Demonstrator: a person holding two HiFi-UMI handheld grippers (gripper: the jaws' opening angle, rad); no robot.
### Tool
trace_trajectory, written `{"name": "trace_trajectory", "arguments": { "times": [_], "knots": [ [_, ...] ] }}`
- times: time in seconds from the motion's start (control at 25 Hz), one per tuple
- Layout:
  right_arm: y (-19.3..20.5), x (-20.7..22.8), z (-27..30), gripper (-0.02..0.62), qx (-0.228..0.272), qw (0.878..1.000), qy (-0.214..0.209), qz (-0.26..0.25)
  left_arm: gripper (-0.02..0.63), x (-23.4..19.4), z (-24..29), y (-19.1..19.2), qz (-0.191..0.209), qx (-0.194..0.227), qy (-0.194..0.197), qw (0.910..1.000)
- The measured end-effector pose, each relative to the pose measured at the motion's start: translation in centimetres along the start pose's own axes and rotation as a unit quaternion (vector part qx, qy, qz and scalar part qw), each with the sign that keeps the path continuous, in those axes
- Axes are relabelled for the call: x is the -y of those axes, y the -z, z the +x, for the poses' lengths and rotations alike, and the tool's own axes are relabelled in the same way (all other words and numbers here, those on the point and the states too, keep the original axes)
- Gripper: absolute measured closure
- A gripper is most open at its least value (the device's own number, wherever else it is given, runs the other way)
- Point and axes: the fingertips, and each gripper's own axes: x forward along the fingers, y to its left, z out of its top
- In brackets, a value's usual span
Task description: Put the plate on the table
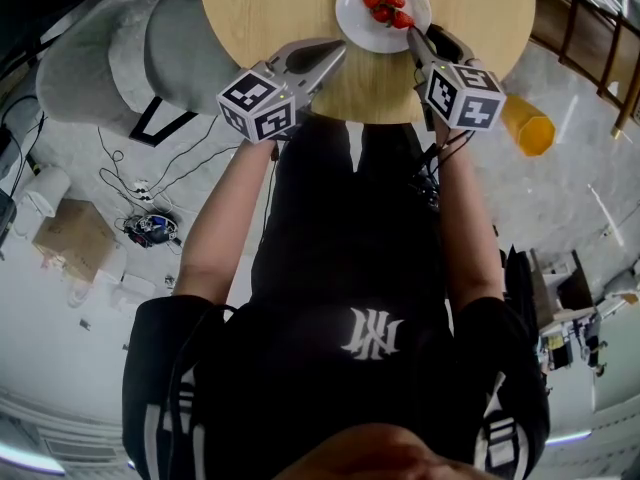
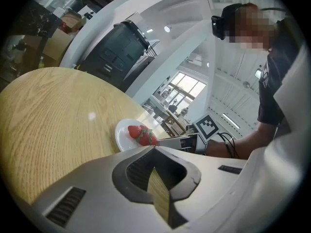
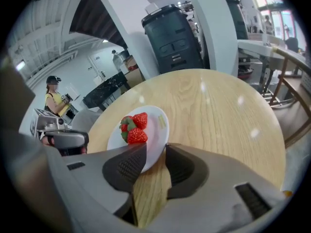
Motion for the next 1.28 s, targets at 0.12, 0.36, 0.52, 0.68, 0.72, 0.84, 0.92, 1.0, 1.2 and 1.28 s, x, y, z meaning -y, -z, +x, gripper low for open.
{"name": "trace_trajectory", "arguments": {
  "times": [0.12,0.36,0.52,0.68,0.72,0.84,0.92,1.0,1.2,1.28],
  "knots": [
    [-0.1,0.0,0.1,0.465,-0.001,1.0,0.011,-0.013,0.604,0.0,-0.1,0.0,0.0,0.0,0.001,1.0],
    [-0.2,0.3,0.1,0.459,-0.004,0.999,0.035,-0.033,0.604,-0.1,-0.2,0.0,-0.001,0.001,0.001,1.0],
    [-0.4,0.6,-0.1,0.454,-0.003,0.997,0.052,-0.062,0.604,0.0,-0.2,0.0,-0.001,0.002,0.0,1.0],
    [-0.5,0.7,-0.2,0.455,0.007,0.997,0.05,-0.057,0.604,0.0,-0.3,0.1,-0.002,0.003,0.0,1.0],
    [-0.6,0.7,-0.3,0.456,0.011,0.997,0.049,-0.056,0.604,0.0,-0.3,0.1,-0.003,0.004,0.0,1.0],
    [-0.9,0.6,-0.5,0.458,0.021,0.997,0.044,-0.053,0.604,-0.1,-0.3,0.2,-0.004,0.004,-0.002,1.0],
    [-1.2,0.5,-0.6,0.466,0.026,0.997,0.042,-0.054,0.604,-0.2,-0.3,0.1,-0.004,0.005,-0.003,1.0],
    [-1.4,0.3,-0.8,0.468,0.032,0.997,0.04,-0.054,0.604,-0.1,-0.3,0.0,-0.001,0.007,-0.004,1.0],
    [-2.1,-0.6,-1.8,0.553,0.044,0.996,0.028,-0.066,0.604,-0.1,0.1,-0.4,0.003,0.004,-0.006,1.0],
    [-2.4,-0.9,-2.3,0.585,0.048,0.996,0.023,-0.066,0.604,-0.2,0.1,-0.7,0.004,0.003,-0.012,0.9999]
  ]
}}
